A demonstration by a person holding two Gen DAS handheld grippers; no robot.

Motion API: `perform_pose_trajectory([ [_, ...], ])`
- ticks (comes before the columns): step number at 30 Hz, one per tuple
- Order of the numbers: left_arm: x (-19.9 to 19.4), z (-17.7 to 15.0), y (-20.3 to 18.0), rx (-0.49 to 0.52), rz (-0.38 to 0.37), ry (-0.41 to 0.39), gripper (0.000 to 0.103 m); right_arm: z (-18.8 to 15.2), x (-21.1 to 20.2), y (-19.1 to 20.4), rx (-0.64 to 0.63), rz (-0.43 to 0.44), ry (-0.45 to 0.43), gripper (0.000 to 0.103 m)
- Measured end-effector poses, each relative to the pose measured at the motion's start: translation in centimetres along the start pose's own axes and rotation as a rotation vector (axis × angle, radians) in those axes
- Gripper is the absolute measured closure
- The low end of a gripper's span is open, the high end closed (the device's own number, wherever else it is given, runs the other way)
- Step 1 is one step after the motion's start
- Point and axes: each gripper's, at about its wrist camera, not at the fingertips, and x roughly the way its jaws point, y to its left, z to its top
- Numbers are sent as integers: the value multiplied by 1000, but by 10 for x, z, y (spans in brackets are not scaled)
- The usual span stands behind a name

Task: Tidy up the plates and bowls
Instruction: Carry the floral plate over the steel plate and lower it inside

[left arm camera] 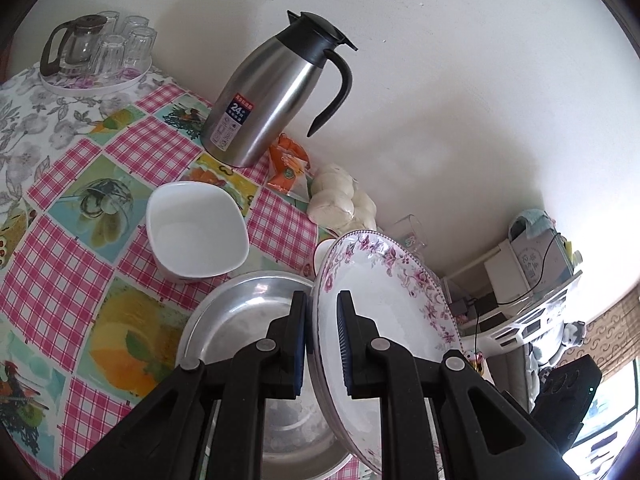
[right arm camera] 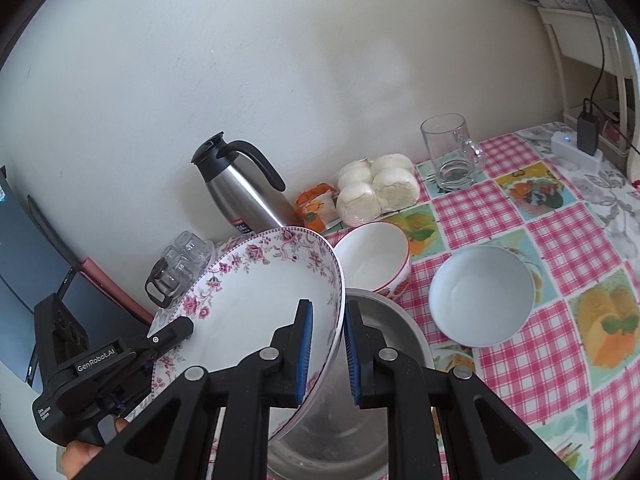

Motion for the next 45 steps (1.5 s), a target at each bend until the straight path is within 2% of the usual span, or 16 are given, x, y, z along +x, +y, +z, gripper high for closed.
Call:
perform_pose_trajectory([
  [4,7,-3,4,-1,29,23,88,-2,10,-2,-4,-12,22,86],
  [8,20,-11,13,-9,66,60,88,-11,28,-10,9,-47,84,86],
  [15,37,-22,26,-28,91,119,88,-22,48,-28,45,-69,154,86],
  [24,55,-31,34,-21,149,169,88,-31,62,-38,51,-99,196,86],
  [45,83,-44,47,34,304,231,88,-50,89,-47,46,-137,269,86],
])
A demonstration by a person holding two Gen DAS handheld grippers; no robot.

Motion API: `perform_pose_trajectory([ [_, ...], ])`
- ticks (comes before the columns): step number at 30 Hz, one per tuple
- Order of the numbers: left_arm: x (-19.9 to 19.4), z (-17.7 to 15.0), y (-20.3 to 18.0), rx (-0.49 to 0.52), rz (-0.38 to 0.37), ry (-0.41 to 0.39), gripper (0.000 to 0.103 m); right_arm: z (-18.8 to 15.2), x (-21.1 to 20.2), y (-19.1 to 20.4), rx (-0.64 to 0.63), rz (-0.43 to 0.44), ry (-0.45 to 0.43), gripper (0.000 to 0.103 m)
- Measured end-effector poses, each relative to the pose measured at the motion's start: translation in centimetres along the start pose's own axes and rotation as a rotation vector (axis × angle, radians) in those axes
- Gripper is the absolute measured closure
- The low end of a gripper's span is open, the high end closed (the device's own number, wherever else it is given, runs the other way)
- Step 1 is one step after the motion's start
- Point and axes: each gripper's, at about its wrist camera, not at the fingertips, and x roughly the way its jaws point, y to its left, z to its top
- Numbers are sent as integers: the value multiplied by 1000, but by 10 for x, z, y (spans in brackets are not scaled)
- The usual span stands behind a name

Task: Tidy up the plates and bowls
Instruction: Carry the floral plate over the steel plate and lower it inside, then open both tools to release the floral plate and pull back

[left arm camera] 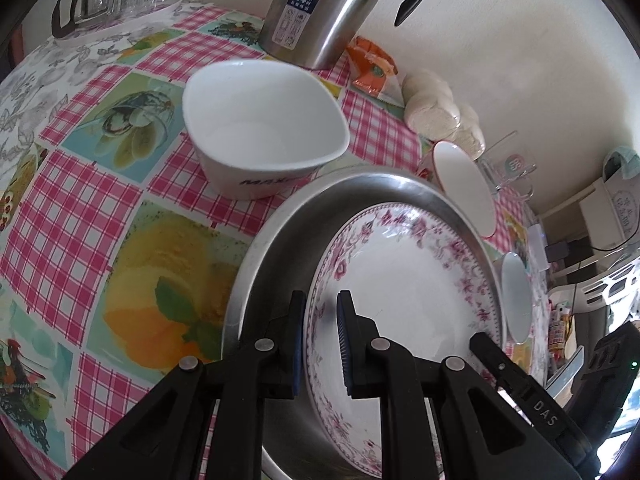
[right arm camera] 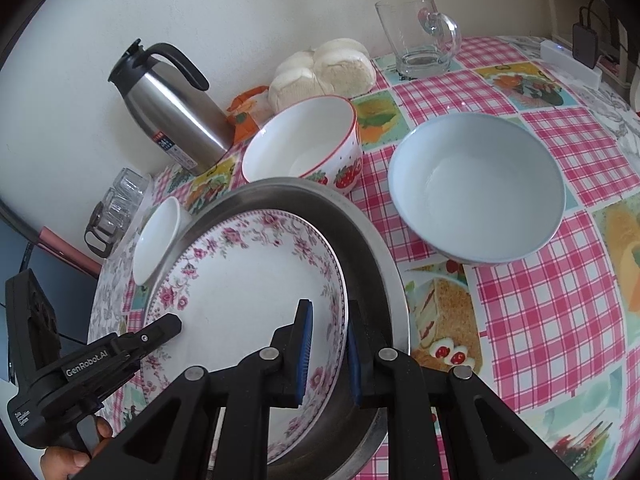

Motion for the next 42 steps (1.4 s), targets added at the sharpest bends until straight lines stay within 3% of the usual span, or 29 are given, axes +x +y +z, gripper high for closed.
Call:
perform_pose_trajectory([
  [19,2,0,-7,21,72,30,84,0,1,6,-62,-59,7,85],
  [24,-4,2,-10,31,74,23,69,0,1,7,-70,-67,9,85],
  [34,-13,4,-15,51,94,20,66,1,1,8,-73,-75,16,85],
  [42,-28,5,-20,68,113,0,61,6,-10,13,-107,-130,13,85],
])
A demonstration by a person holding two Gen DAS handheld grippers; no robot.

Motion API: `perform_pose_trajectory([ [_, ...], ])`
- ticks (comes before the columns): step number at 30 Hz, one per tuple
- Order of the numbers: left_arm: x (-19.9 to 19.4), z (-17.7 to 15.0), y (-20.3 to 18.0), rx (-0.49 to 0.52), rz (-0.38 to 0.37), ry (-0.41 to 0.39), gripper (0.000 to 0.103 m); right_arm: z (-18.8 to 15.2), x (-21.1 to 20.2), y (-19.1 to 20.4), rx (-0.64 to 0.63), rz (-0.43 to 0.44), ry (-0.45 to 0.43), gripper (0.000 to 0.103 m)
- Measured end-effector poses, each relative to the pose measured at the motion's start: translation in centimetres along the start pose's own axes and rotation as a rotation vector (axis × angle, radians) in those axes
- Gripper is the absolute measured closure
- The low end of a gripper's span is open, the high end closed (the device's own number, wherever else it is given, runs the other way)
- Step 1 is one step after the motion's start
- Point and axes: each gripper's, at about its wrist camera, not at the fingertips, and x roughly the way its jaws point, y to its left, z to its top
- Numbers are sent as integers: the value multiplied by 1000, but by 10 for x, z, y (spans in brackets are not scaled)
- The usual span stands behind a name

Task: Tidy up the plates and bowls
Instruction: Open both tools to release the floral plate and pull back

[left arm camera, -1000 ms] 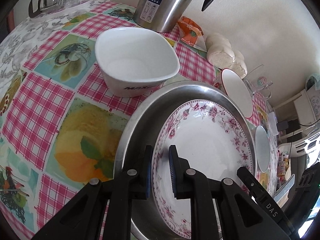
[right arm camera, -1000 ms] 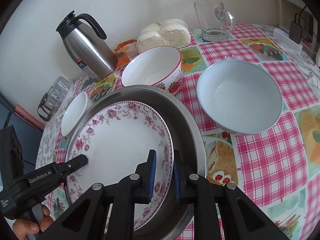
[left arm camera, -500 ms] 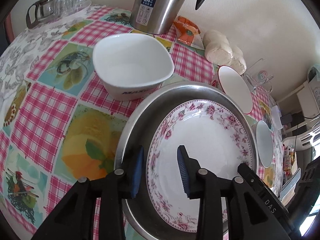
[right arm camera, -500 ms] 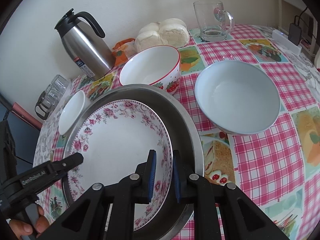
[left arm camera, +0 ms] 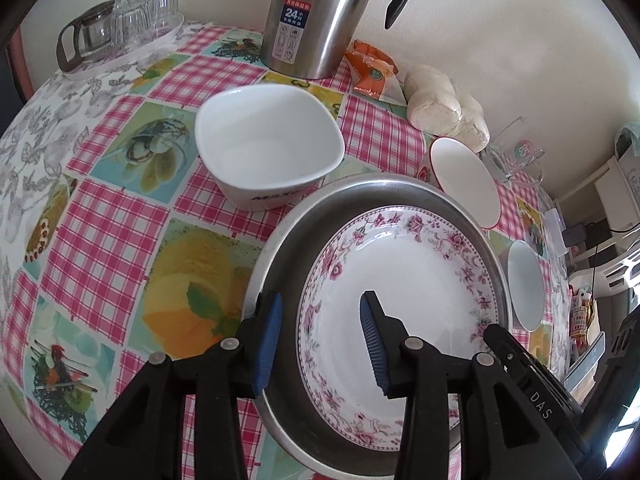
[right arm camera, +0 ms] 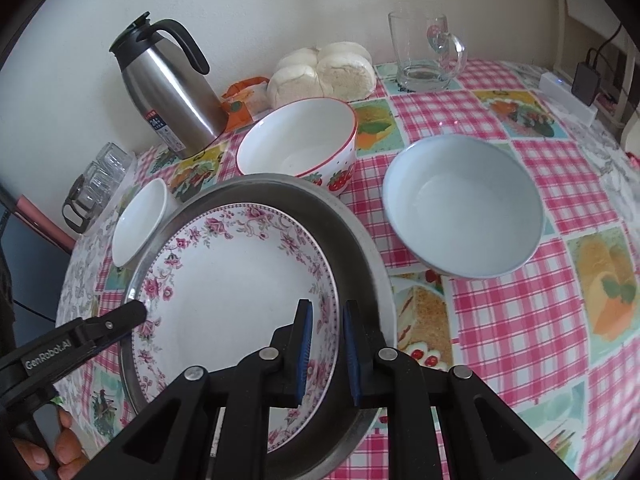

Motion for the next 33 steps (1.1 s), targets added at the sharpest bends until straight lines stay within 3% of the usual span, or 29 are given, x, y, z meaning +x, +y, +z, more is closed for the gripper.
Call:
perform_pose_trajectory([
  [12,-21,1,-3,15,34,-35,51,11,-39,12,-54,-47,-75,83],
  [17,-23,1,0,11,83,-35,35,13,-51,23,-93,-115,-99,49],
  [23,-25,2,6,-3,134,-45,25,13,-56,28,-125,-160,-94,34],
  [29,-24,0,10,-1,199,-46,22,11,-55,29,-141,-194,-82,20],
  [32,-23,0,12,-5,228,-47,10,11,-53,30,-145,-203,-73,16],
  [33,-24,-1,12,-2,237,-53,10,11,-53,30,-147,-206,-72,14],
])
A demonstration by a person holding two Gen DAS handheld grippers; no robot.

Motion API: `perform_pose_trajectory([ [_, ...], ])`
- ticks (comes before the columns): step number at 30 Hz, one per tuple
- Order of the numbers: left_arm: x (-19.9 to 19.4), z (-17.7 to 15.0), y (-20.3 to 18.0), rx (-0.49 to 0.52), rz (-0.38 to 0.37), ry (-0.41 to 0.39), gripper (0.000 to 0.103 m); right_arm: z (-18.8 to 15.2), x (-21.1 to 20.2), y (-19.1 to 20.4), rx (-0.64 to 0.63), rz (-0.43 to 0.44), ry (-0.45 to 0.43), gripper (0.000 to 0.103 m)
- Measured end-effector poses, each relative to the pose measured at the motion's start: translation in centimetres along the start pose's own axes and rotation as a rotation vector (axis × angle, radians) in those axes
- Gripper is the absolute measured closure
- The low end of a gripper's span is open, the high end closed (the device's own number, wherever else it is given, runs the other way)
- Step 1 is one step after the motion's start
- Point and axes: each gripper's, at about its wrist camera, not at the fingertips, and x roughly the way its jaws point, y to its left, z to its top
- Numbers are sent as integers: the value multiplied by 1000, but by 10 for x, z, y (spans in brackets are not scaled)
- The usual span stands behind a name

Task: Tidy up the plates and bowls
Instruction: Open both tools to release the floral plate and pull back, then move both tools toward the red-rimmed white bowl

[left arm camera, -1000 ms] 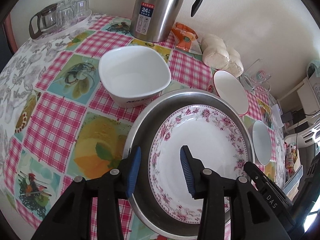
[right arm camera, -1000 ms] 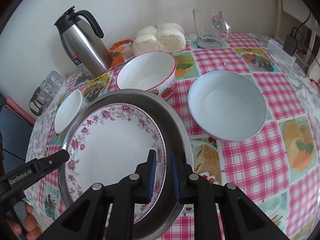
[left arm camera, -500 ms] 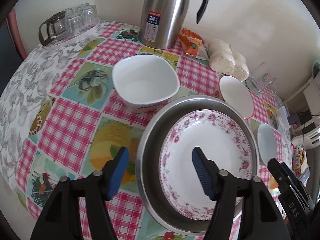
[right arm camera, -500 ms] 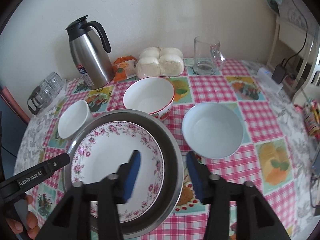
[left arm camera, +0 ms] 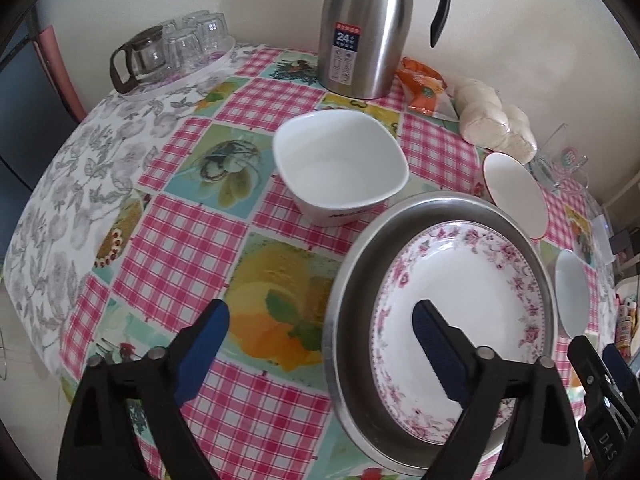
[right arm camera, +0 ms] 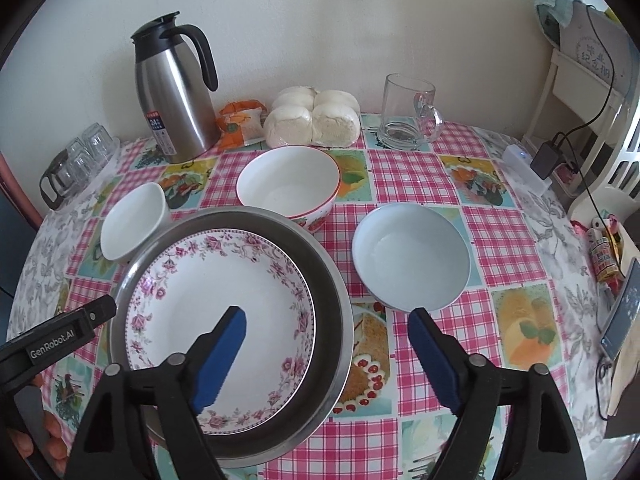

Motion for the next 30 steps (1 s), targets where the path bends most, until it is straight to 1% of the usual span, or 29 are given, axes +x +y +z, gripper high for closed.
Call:
perform_pose_trajectory([
  [2,-2,0,0,4,8,-9,9,0,0,0,-5,-6,1,8],
  [9,-6,-3,-2,25,40,-28,6,-3,0,2,-13,-14,5,5],
  [10,-7,-3,-3,29,44,-31,6,-3,0,1,-14,-14,8,4],
  [11,-8,-4,-5,32,47,-36,5,-4,0,1,-15,-12,8,0],
  [14,-13,-5,-7,43,51,-59,5,-4,-1,-1,-7,-1,7,0],
  [16,-16,-4,-8,46,47,-74,5,-5,-2,-1,-6,-11,6,0],
  [19,-22,-3,-11,49,37,-108,5,-5,-1,-3,3,-11,8,0],
  [23,-28,-2,-17,58,-2,-168,5,-5,-4,-7,13,-13,-6,0],
  [24,-28,-1,-18,52,-7,-172,5,-4,-5,-7,15,-12,-13,0],
  [26,-30,0,-19,44,-51,-207,5,-3,-6,-10,27,-5,-30,0],
  [30,-34,7,-21,29,-75,-266,5,1,-8,-18,80,6,-71,0],
])
